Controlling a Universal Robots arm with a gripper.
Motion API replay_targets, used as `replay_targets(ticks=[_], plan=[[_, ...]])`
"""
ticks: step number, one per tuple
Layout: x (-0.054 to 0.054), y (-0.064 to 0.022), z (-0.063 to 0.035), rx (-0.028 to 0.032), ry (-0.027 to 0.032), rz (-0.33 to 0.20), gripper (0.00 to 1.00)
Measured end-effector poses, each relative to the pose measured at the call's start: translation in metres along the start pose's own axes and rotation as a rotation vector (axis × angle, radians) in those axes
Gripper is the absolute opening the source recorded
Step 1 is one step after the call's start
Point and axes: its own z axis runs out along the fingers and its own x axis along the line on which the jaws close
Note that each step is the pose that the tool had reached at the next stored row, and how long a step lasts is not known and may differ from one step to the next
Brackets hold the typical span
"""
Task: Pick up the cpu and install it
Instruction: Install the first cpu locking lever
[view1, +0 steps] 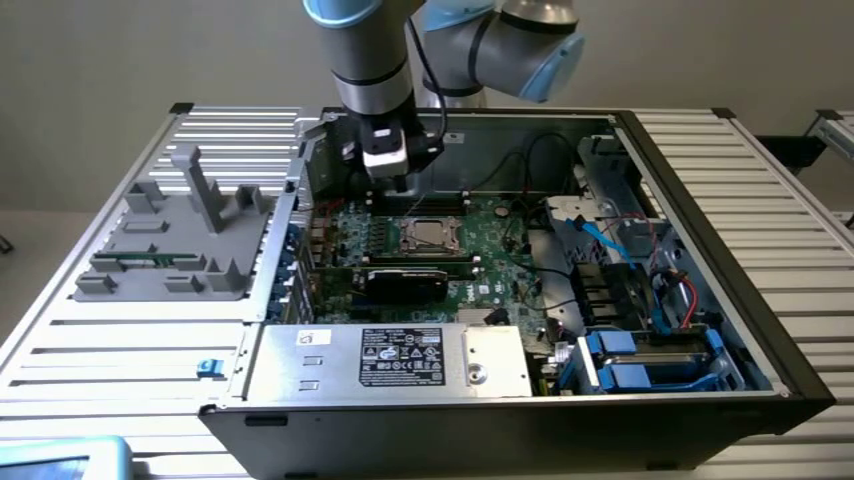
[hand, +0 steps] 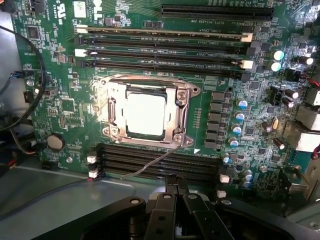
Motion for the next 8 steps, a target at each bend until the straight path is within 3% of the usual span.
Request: replay_targets(ticks=[4,7,8], plan=[[-0.0007,0.0017,0.0034,0.0076,0.0099,0.032,0.11],[-0.0009,0.0028,0.0047,0.0225,0.0158,0.051,0.11],[-0.0009,0.0028,0.0047,0.0229,0.0162,0.052,0.11]])
